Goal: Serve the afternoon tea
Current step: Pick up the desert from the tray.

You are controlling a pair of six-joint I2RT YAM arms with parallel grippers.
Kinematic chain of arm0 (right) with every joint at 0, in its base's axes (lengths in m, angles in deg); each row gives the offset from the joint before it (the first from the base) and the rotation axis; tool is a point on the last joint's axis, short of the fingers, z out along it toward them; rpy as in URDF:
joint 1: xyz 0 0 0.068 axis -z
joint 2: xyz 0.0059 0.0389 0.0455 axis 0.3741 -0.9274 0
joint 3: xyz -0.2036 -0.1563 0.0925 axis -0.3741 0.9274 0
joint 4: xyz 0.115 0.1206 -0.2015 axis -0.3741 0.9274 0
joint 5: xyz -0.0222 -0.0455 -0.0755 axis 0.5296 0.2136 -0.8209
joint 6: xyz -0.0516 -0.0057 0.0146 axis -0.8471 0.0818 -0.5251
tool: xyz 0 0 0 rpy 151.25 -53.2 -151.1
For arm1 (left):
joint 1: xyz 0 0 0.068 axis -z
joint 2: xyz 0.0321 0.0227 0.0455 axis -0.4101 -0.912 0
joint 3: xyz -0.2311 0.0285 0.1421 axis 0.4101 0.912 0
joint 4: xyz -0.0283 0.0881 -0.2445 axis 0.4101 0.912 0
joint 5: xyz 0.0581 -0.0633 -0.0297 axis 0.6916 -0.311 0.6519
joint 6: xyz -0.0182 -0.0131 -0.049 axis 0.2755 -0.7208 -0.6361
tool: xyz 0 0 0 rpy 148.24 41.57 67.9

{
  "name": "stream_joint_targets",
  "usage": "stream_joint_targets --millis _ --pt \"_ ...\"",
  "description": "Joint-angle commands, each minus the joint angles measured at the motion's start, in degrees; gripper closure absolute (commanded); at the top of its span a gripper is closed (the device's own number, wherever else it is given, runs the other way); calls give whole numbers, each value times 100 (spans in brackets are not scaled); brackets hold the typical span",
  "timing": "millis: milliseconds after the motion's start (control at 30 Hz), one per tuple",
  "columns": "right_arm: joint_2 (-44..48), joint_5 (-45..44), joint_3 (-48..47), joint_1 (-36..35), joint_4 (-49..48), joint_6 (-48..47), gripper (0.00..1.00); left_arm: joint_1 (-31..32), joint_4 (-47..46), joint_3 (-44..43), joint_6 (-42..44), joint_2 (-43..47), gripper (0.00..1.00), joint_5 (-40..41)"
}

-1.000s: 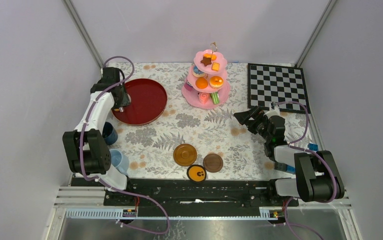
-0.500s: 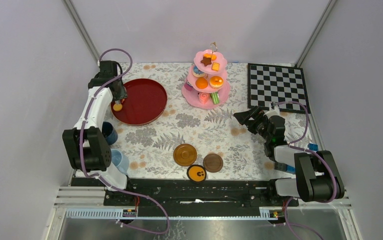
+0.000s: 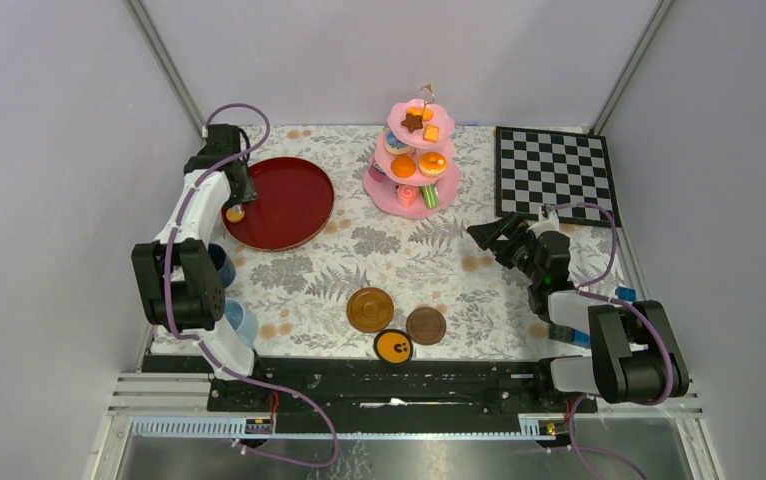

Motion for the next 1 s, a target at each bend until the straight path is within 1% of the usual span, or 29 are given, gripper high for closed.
stream_joint_targets --millis 0,300,467,733,967 --pt "-46 49 -1 24 -278 17 2 -57 -333 -180 38 -73 56 155" --pt "-43 43 2 24 -287 17 2 -82 -387 -208 118 -188 56 -9" --pt "-48 43 0 25 -287 26 2 -81 -497 -90 107 -214 58 -206" --pt "-50 47 1 23 -293 26 2 -85 -500 32 21 -301 57 -358" --pt "-66 55 2 25 -295 26 2 -85 -500 161 -14 -123 70 -416"
